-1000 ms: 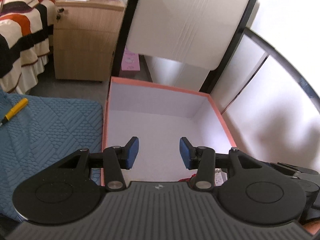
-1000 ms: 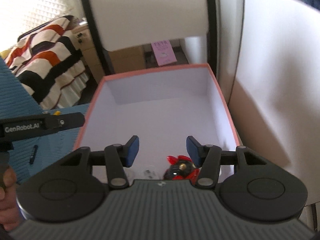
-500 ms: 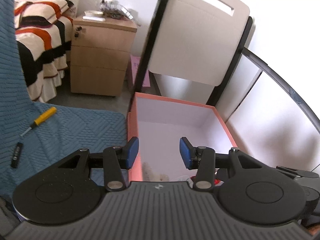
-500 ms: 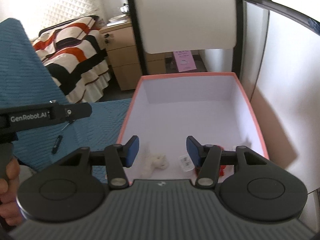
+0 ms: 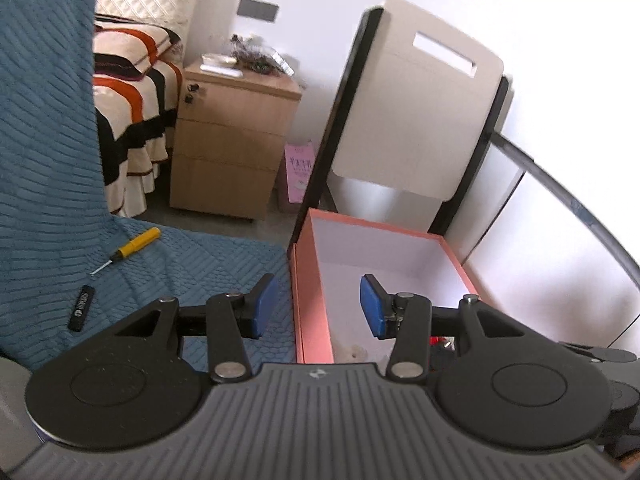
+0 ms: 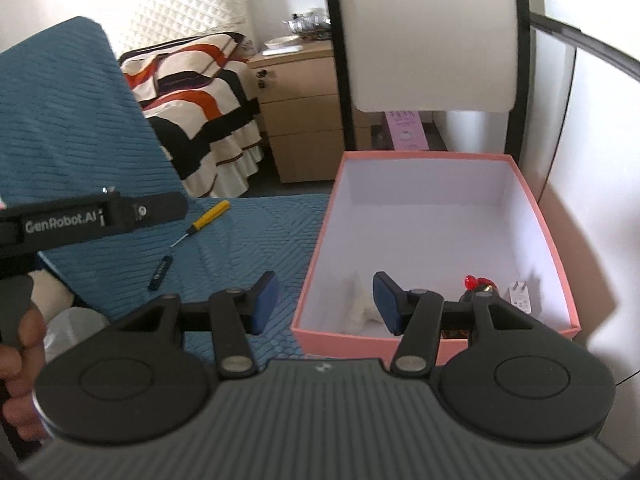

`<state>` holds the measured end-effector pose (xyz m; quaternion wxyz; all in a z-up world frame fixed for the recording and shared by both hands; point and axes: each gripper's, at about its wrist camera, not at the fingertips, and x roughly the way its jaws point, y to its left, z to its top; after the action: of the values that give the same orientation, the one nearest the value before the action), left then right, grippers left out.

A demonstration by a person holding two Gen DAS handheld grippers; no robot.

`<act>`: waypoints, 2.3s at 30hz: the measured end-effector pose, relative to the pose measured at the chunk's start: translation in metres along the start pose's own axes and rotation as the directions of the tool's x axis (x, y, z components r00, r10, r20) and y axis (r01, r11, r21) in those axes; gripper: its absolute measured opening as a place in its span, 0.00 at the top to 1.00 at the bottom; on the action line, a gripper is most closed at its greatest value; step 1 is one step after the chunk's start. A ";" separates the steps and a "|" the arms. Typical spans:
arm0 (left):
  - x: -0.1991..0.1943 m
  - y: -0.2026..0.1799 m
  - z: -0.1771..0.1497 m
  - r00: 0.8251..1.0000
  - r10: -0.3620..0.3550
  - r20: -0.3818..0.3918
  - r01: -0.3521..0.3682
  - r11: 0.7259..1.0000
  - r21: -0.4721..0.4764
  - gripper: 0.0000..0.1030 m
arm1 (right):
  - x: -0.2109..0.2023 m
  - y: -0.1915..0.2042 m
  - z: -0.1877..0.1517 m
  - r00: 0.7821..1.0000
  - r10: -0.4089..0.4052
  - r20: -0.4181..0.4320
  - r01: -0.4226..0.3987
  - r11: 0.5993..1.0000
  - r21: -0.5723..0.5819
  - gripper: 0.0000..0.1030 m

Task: Organize rigid objects
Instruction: 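Withdraw both tools from the box back toward the blanket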

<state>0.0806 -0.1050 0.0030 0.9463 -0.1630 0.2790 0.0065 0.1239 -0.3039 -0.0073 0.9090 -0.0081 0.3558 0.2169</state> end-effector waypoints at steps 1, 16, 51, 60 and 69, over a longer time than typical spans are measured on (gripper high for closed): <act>-0.004 0.002 -0.001 1.000 0.003 0.005 -0.003 1.000 0.001 0.50 | -0.003 0.003 -0.002 1.000 0.003 0.005 -0.003 1.000 -0.009 0.46; -0.053 0.037 -0.031 0.995 0.094 0.041 -0.092 0.994 -0.054 0.49 | -0.022 0.038 -0.026 0.997 0.069 -0.017 -0.070 0.997 -0.042 0.46; 0.004 0.167 -0.061 0.980 0.192 -0.046 -0.197 0.968 -0.154 0.43 | 0.090 0.107 -0.030 0.982 0.111 -0.150 -0.111 0.994 0.007 0.46; 0.064 0.191 -0.058 0.972 0.231 -0.035 -0.233 0.959 -0.162 0.39 | 0.139 0.105 -0.016 0.984 0.085 -0.154 -0.079 0.996 0.045 0.46; 0.122 0.221 -0.063 0.953 0.290 -0.085 -0.299 0.943 -0.148 0.39 | 0.195 0.108 -0.009 0.981 0.055 -0.184 -0.048 0.998 0.044 0.46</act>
<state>0.1283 0.0748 -0.1787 0.9096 -0.1947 0.3279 0.1651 0.2024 -0.1317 -0.1258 0.8660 -0.0011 0.4432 0.2314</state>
